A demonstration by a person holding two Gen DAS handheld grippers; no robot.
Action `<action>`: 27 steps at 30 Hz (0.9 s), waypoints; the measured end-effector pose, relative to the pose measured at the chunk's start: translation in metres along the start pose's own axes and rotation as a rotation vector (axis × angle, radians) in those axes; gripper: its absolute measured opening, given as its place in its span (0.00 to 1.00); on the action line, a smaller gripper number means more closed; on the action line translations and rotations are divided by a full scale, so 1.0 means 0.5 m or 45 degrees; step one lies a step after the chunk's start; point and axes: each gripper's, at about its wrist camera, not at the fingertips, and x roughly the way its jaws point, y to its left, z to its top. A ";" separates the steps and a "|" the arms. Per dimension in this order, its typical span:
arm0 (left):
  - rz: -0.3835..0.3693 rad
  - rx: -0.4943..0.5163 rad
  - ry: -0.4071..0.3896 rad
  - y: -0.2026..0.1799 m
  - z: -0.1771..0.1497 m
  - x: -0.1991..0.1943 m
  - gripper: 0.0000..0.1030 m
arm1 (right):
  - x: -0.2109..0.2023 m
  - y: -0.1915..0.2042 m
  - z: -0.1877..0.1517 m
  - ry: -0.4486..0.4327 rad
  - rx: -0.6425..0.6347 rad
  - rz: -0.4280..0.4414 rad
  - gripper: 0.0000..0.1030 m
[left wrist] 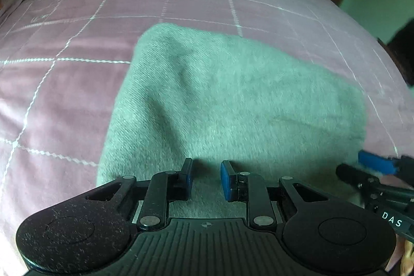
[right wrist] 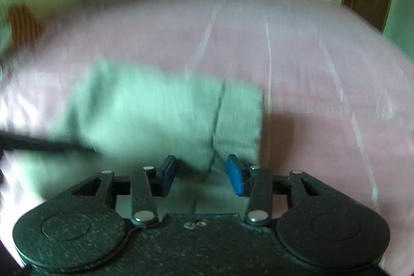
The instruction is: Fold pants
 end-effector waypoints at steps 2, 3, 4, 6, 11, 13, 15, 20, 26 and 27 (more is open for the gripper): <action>0.022 0.040 -0.003 -0.010 0.002 -0.009 0.23 | -0.010 -0.005 -0.026 -0.055 -0.027 -0.007 0.43; 0.024 0.045 -0.006 -0.012 0.008 -0.013 0.23 | -0.016 -0.004 -0.020 -0.050 -0.021 -0.004 0.43; 0.017 0.042 -0.018 -0.013 0.016 -0.018 0.23 | -0.022 -0.005 -0.008 -0.048 -0.012 0.003 0.43; 0.019 0.052 -0.054 -0.019 0.037 -0.025 0.23 | -0.044 -0.011 0.020 -0.090 0.032 0.039 0.43; 0.069 0.113 -0.059 -0.038 0.110 0.014 0.23 | -0.030 0.003 0.103 -0.180 -0.020 0.043 0.43; 0.097 0.114 -0.037 -0.037 0.135 0.048 0.23 | -0.004 0.005 0.124 -0.183 -0.029 0.021 0.44; 0.099 0.098 -0.002 -0.030 0.148 0.084 0.23 | 0.022 -0.009 0.129 -0.142 -0.013 -0.004 0.44; 0.094 0.089 -0.004 -0.032 0.163 0.103 0.23 | 0.109 -0.034 0.105 -0.027 0.017 -0.025 0.46; 0.047 0.050 -0.010 -0.007 0.089 0.038 0.23 | 0.017 -0.024 0.107 -0.139 -0.021 0.015 0.45; 0.046 0.058 -0.022 -0.005 0.063 0.027 0.23 | 0.012 -0.020 0.095 -0.131 -0.034 0.014 0.45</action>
